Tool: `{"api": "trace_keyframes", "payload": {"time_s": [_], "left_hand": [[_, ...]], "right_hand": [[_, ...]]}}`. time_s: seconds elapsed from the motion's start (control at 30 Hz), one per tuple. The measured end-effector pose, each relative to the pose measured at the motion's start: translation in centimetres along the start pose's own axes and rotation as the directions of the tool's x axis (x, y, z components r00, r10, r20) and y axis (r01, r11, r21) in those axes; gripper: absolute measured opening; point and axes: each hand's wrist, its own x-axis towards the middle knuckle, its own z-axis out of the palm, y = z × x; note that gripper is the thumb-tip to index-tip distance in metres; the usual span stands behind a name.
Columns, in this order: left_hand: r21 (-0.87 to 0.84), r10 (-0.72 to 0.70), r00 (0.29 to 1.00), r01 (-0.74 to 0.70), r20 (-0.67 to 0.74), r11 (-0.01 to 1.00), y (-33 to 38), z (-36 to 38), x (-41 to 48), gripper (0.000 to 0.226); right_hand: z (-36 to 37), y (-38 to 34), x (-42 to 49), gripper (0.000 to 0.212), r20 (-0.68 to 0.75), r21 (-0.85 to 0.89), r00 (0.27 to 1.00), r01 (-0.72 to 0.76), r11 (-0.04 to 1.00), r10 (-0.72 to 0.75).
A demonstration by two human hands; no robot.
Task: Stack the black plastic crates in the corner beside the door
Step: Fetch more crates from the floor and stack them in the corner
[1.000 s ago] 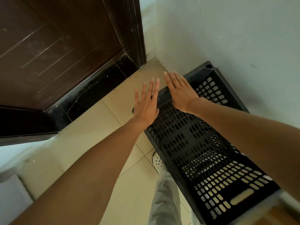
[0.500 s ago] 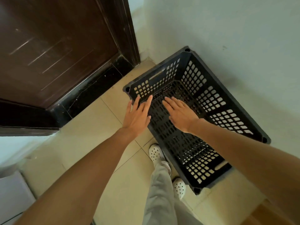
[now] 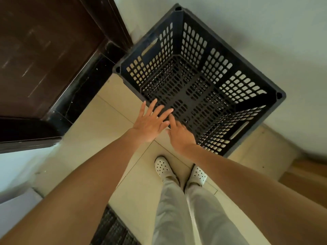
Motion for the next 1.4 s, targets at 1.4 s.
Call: {"api": "trace_keyframes", "payload": {"time_s": [1.4], "left_hand": [[-0.586, -0.718, 0.696, 0.571, -0.027, 0.575, 2.4, -8.1, -30.4, 0.037]], "right_hand": [[-9.3, -10.6, -13.7, 0.053, 0.307, -0.486, 0.866, 0.500, 0.717, -0.396]]}}
